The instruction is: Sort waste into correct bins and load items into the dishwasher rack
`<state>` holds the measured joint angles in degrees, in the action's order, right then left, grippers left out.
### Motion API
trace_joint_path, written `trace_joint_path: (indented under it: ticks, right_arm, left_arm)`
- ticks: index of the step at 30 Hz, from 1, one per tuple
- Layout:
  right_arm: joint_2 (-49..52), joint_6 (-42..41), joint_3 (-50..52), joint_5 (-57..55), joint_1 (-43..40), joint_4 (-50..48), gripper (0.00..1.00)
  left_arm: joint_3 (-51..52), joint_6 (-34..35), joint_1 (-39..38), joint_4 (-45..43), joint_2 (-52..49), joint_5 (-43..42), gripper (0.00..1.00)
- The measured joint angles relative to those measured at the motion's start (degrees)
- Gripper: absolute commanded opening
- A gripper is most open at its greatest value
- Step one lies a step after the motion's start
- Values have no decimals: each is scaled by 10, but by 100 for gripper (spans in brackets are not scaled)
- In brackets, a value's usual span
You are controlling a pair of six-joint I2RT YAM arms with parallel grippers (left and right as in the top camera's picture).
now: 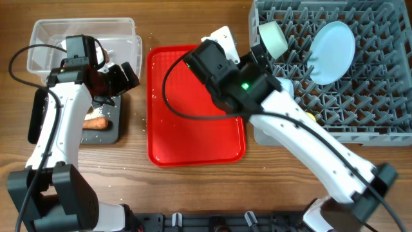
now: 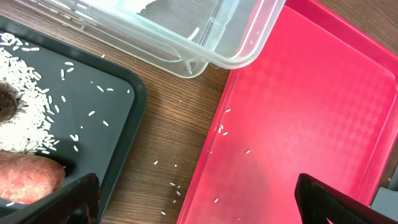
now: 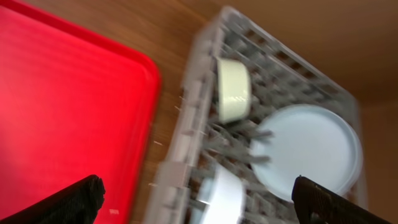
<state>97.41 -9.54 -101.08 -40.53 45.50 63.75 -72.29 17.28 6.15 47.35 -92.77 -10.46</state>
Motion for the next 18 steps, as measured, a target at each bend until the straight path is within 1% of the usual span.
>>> trace_joint_path:
  ticks: [2, 3, 4, 6, 8, 11, 13, 16, 18]
  right_arm:
    - [-22, 2, -2, 49, 8, -6, 100]
    - [-28, 2, -2, 74, 8, -6, 95]
    - [-30, 2, -2, 94, 8, -6, 100]
    - [-34, 4, -2, 159, 8, 10, 100]
    - [-34, 4, -2, 189, 9, 14, 100]
    - [-34, 10, -2, 195, 9, 2, 100]
    - [-37, 49, -2, 193, 9, -6, 100]
    - [-48, 128, -2, 193, 9, -58, 100]
    - [-60, 174, -2, 191, 8, -72, 100]
  left_arm:
    - [0, 0, 0, 0, 0, 0, 100]
    - [0, 0, 0, 0, 0, 0, 100]
    - [0, 0, 0, 0, 0, 0, 100]
    - [0, 0, 0, 0, 0, 0, 100]
    - [0, 0, 0, 0, 0, 0, 100]
    - [0, 0, 0, 0, 0, 0, 100]
    - [0, 0, 0, 0, 0, 0, 100]
    - [0, 0, 0, 0, 0, 0, 100]
    - [0, 0, 0, 0, 0, 0, 100]
